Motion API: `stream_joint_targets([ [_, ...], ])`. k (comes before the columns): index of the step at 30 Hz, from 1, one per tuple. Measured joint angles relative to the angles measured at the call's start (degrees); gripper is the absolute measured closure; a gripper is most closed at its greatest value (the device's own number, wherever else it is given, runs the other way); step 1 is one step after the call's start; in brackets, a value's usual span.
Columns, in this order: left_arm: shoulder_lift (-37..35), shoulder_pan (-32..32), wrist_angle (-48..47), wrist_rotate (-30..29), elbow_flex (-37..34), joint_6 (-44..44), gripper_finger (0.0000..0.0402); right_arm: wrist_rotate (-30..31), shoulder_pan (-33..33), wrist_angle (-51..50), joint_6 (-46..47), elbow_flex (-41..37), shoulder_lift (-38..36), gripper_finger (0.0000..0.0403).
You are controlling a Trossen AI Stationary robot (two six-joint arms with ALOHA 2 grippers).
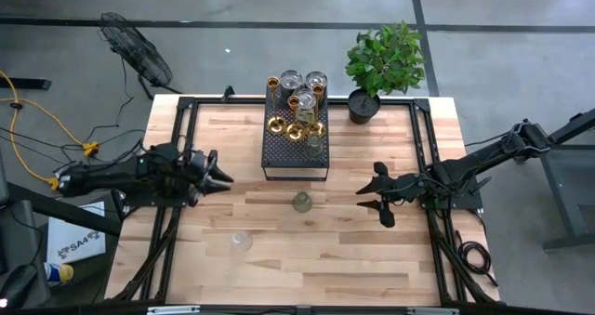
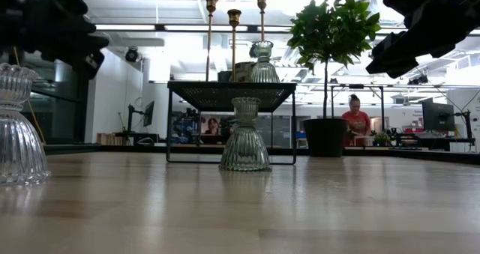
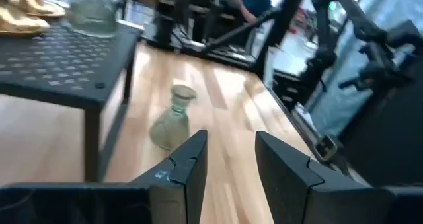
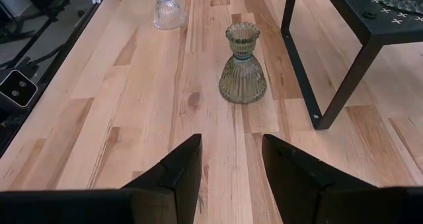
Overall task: Pick & Place candle stick holders
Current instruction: Put the transparent candle holder on the shelf
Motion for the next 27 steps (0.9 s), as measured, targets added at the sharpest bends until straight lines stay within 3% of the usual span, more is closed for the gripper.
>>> stream_joint_targets([
  [8,10.13,-13.5,0.86,-1.55,3.71,5.44,0.0277,0.0,0.0,0.0,-0.01,0.0,0.0,0.0253],
  [15,11.94,-26.83,-0.55,-3.7,4.17,12.22,0.0277,0.0,0.0,-0.01,0.0,0.0,0.0,0.0253],
  [21,12.44,-38.21,-7.83,-13.06,4.14,11.78,0.0277,0.0,0.0,-0.01,-0.01,0.0,0.0,0.0253],
  [27,16.0,-44.11,-10.43,-23.18,4.09,10.95,0.0277,0.0,-0.02,-0.01,-0.01,0.0,0.0,0.0253],
])
